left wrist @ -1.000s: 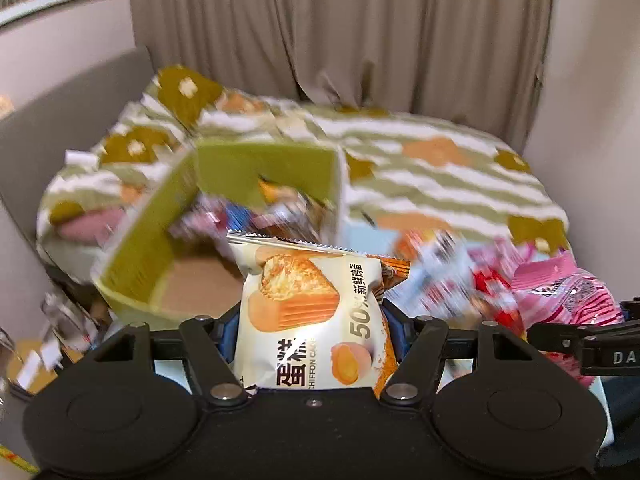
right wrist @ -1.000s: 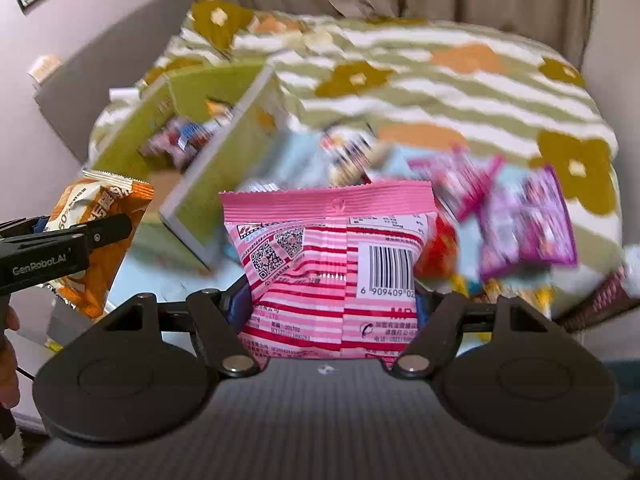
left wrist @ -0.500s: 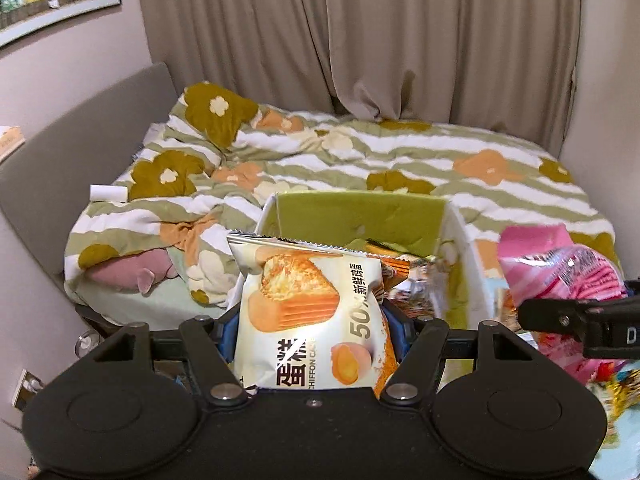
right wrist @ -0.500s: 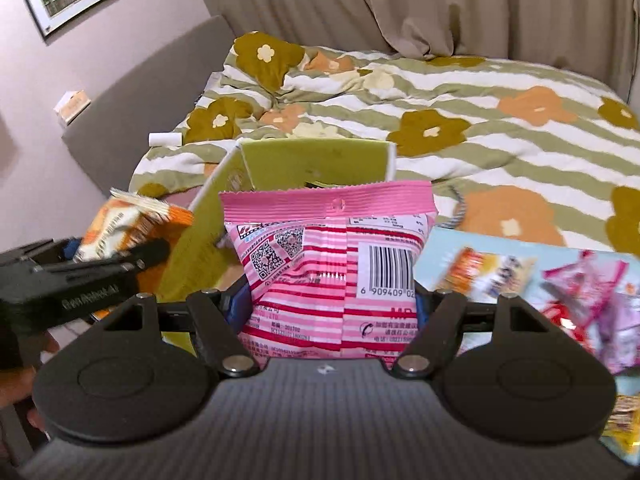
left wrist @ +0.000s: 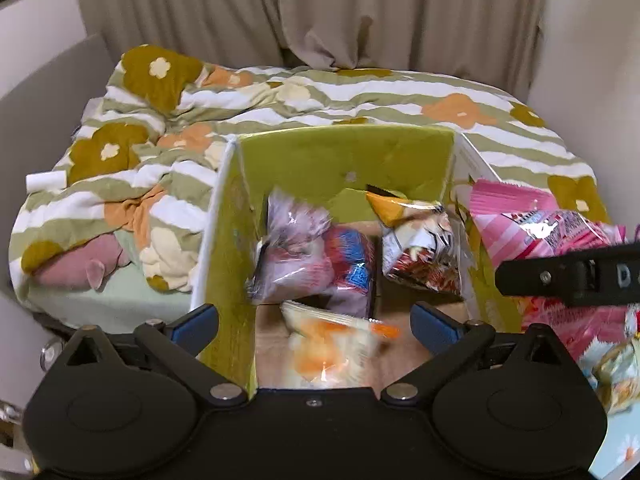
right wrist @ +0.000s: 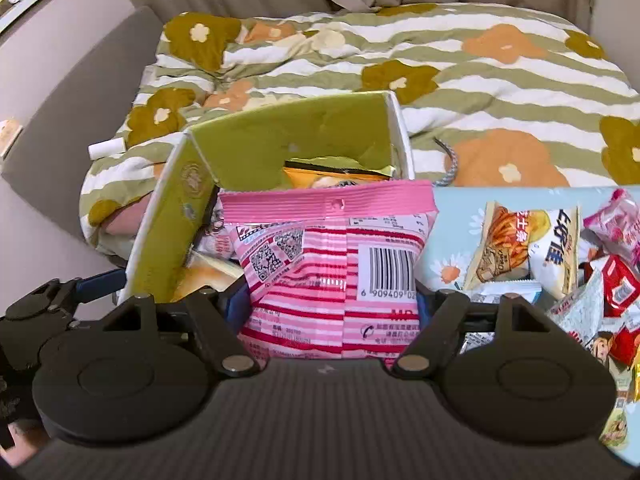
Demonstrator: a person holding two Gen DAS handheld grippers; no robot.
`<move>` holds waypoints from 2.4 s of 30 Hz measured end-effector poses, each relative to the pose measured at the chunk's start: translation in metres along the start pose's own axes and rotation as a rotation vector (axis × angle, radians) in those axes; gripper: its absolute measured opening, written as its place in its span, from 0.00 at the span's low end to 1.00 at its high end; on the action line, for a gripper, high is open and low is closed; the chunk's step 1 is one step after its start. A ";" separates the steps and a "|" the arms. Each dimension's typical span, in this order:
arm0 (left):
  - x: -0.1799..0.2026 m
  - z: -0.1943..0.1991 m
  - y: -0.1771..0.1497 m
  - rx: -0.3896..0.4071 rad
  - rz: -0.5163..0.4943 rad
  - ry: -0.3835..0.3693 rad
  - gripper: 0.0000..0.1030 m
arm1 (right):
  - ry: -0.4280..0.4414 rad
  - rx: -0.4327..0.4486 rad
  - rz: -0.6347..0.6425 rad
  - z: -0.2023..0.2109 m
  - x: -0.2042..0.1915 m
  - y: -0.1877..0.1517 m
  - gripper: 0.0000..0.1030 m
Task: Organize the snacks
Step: 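Carry both bags into the yellow-green box and open both tools to release them, then move both tools back over the snack pile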
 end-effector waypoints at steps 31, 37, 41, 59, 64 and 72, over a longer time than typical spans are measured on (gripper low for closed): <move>-0.011 0.040 -0.027 0.045 -0.012 0.055 1.00 | 0.007 0.020 0.100 -0.018 -0.028 -0.016 1.00; -0.011 0.055 -0.024 0.075 -0.012 0.045 1.00 | 0.023 0.037 0.103 0.006 -0.027 -0.015 1.00; -0.007 0.067 -0.021 0.100 -0.025 0.026 1.00 | 0.003 0.073 0.094 0.031 -0.022 -0.017 1.00; 0.093 0.105 -0.020 0.200 -0.178 -0.136 1.00 | -0.139 0.241 0.006 0.150 0.086 -0.071 1.00; 0.137 0.111 -0.024 0.191 -0.161 -0.134 1.00 | -0.196 0.241 0.026 0.170 0.141 -0.085 1.00; 0.217 0.098 -0.036 0.138 -0.167 -0.130 1.00 | -0.217 0.195 0.013 0.176 0.230 -0.102 1.00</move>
Point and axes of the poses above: each gripper's, at about its wrist camera, not at the fingertips, and z roughly against the way its jaws point, x to its right, y to its top, the point moved 2 cm from there along -z, roughly the way its jaws point, and after that the axes turned 2 degrees about -y, right-handed, at the moved point
